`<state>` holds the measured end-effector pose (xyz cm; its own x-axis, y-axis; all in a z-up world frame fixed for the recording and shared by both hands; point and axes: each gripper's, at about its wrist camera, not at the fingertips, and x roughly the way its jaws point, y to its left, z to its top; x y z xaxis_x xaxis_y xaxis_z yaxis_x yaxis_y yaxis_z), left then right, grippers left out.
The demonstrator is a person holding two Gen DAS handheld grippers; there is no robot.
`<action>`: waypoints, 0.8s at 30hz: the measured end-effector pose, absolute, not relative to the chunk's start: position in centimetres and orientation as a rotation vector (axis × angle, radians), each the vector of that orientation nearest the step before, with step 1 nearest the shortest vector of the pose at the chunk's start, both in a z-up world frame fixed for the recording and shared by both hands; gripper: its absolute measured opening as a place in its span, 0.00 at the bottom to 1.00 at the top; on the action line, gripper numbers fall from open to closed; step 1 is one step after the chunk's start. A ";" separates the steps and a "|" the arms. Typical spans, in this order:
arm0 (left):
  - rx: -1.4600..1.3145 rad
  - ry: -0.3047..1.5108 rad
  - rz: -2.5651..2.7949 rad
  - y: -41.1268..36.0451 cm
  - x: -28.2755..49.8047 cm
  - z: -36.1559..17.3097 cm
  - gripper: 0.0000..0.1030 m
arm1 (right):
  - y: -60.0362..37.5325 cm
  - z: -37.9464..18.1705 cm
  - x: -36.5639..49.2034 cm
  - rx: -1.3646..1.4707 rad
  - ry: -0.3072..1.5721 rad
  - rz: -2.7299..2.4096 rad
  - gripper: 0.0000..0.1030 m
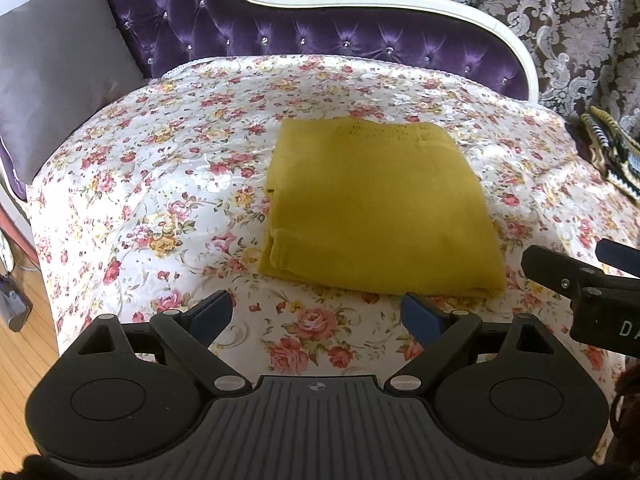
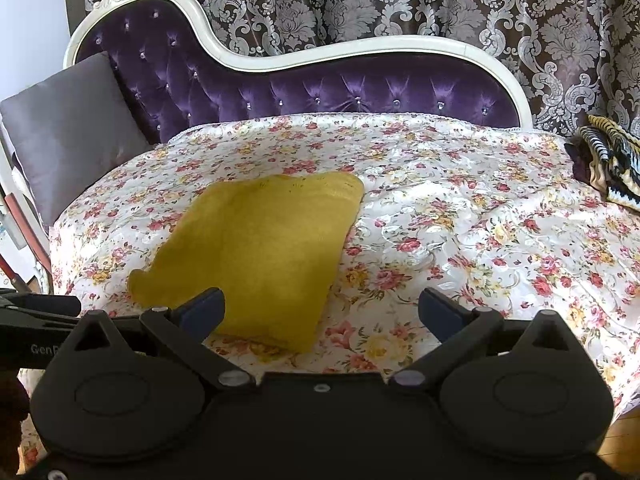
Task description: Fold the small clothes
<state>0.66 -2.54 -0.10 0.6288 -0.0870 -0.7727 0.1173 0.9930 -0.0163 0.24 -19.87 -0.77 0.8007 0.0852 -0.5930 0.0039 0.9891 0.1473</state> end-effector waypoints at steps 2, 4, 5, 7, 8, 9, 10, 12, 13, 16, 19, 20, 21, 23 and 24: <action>0.035 0.887 -0.116 -2.6 0.8 -0.2 0.89 | -19.8 -0.8 0.2 0.144 0.642 0.043 1.00; 0.034 0.889 -0.116 -2.5 0.8 -0.2 0.89 | -19.9 -0.9 0.3 0.144 0.644 0.043 1.00; 0.035 0.890 -0.117 -2.6 0.8 -0.2 0.89 | -19.9 -0.9 0.3 0.143 0.645 0.043 1.00; 0.037 0.890 -0.117 -2.6 0.8 -0.2 0.89 | -19.9 -0.9 0.4 0.143 0.645 0.044 1.00; 0.038 0.890 -0.118 -2.6 0.8 -0.2 0.89 | -19.8 -0.9 0.4 0.142 0.645 0.043 1.00; 0.038 0.890 -0.119 -2.7 0.8 -0.2 0.89 | -19.8 -0.9 0.4 0.141 0.645 0.043 1.00; 0.038 0.891 -0.120 -2.7 0.8 -0.2 0.89 | -19.8 -0.9 0.4 0.141 0.645 0.044 1.00; 0.038 0.892 -0.120 -2.8 0.8 -0.2 0.89 | -19.8 -0.9 0.4 0.139 0.645 0.045 1.00; 0.038 0.891 -0.120 -2.8 0.8 -0.2 0.89 | -19.7 -0.9 0.4 0.137 0.646 0.046 1.00; 0.038 0.892 -0.120 -2.8 0.8 -0.2 0.89 | -19.7 -0.9 0.5 0.135 0.647 0.049 1.00; 0.037 0.892 -0.118 -2.8 0.8 -0.2 0.89 | -19.7 -0.9 0.5 0.134 0.647 0.049 1.00; 0.037 0.892 -0.118 -2.8 0.8 -0.2 0.89 | -19.7 -0.9 0.5 0.134 0.648 0.049 1.00; 0.037 0.892 -0.118 -2.8 0.8 -0.2 0.89 | -19.6 -0.9 0.5 0.134 0.647 0.049 1.00; 0.037 0.892 -0.118 -2.7 0.8 -0.2 0.89 | -19.6 -0.9 0.5 0.134 0.647 0.049 1.00; 0.037 0.892 -0.118 -2.7 0.8 -0.2 0.89 | -19.6 -0.9 0.5 0.133 0.646 0.049 1.00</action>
